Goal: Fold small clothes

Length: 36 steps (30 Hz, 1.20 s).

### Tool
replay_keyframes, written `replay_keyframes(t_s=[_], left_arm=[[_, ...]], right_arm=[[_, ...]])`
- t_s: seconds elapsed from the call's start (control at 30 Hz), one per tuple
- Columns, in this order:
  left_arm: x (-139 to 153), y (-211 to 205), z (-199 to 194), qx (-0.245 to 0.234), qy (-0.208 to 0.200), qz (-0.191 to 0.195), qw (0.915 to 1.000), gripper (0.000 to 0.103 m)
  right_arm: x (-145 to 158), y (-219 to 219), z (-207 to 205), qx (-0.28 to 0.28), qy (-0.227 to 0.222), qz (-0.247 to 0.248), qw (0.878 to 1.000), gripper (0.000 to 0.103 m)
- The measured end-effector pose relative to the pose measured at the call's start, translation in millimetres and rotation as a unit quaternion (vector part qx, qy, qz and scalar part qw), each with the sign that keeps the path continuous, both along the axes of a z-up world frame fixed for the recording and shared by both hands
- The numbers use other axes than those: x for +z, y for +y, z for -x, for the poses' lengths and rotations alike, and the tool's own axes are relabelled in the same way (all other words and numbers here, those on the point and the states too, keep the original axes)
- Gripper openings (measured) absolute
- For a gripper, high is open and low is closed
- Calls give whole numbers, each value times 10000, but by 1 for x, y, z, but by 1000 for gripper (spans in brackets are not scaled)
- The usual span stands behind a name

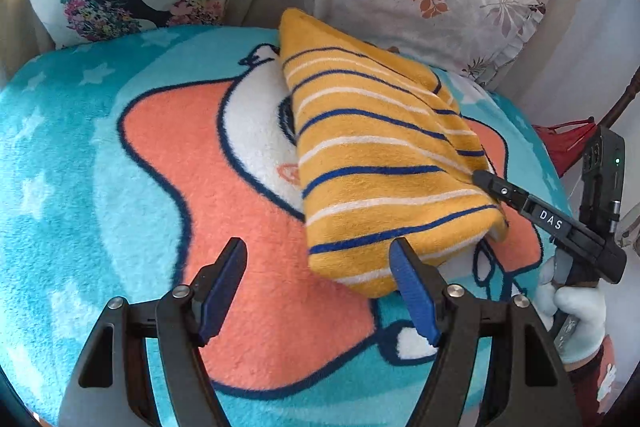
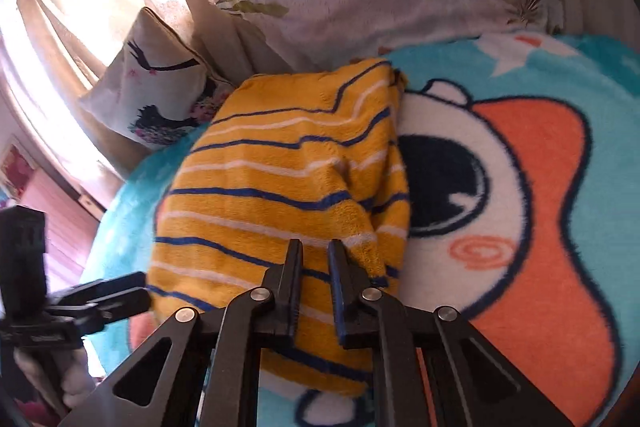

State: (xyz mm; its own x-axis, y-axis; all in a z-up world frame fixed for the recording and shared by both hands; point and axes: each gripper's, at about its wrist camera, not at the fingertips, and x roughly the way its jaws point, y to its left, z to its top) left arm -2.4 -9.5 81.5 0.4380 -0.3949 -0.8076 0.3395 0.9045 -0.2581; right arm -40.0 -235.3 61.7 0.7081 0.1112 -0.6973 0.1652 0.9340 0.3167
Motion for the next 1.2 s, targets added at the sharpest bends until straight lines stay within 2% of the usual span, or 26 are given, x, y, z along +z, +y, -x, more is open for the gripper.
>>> replay_keyframes(t_s=[0.07, 0.1, 0.17, 0.23, 0.3, 0.37, 0.4, 0.47, 0.53, 0.63, 0.73, 0.8, 0.83, 0.87, 1.0, 1.1, 1.2], left_arm=[[6, 10, 4, 123, -146, -46, 9998, 73], [9, 13, 5, 180, -198, -51, 9996, 73], [13, 19, 6, 286, -297, -53, 9991, 73], [16, 22, 5, 359, -365, -40, 9987, 73], [17, 24, 6, 390, -418, -27, 9984, 73], [20, 26, 9, 402, -497, -68, 9979, 73], [21, 27, 12, 404, -558, -111, 9976, 73], [24, 29, 17, 420, -717, -231, 9963, 74], [27, 29, 20, 437, -875, -279, 9948, 75], [29, 25, 25, 382, -1033, -278, 9935, 75], [33, 19, 33, 372, -1207, -313, 9915, 76], [35, 16, 38, 373, -1305, -316, 9902, 77], [37, 16, 39, 389, -1340, -315, 9897, 78], [38, 17, 41, 418, -1372, -324, 9891, 79], [47, 25, 46, 638, -1583, -329, 9848, 83], [57, 32, 52, 925, -1956, -358, 9757, 92], [64, 32, 57, 1156, -2219, -474, 9670, 99]], right_arm=[[14, 2, 4, -248, -31, 348, 9991, 12], [24, 6, 8, -237, -189, 409, 9987, 14], [41, 22, 16, 14, -558, 338, 9979, 14], [46, 42, 19, 467, -728, 30, 9962, 15], [32, 63, 10, 902, -530, -262, 9942, 16], [8, 68, 7, 822, -114, -20, 9965, 16], [-4, 60, 10, 727, -38, -107, 9973, 14], [-13, 37, 24, 559, -236, -847, 9946, 13], [-12, 20, 38, 210, -296, -1038, 9939, 13], [-3, 11, 51, -283, -290, -594, 9974, 18], [17, 15, 59, -391, -557, -281, 9973, 25], [29, 20, 58, -356, -851, -196, 9955, 35], [30, 22, 56, -332, -892, -170, 9953, 44], [27, 25, 51, -296, -819, -154, 9961, 47], [-6, 32, 32, -247, -93, 5, 9997, 47], [-5, 35, 42, -254, -233, 233, 9991, 47], [2, 30, 55, -389, -364, 259, 9982, 48]])
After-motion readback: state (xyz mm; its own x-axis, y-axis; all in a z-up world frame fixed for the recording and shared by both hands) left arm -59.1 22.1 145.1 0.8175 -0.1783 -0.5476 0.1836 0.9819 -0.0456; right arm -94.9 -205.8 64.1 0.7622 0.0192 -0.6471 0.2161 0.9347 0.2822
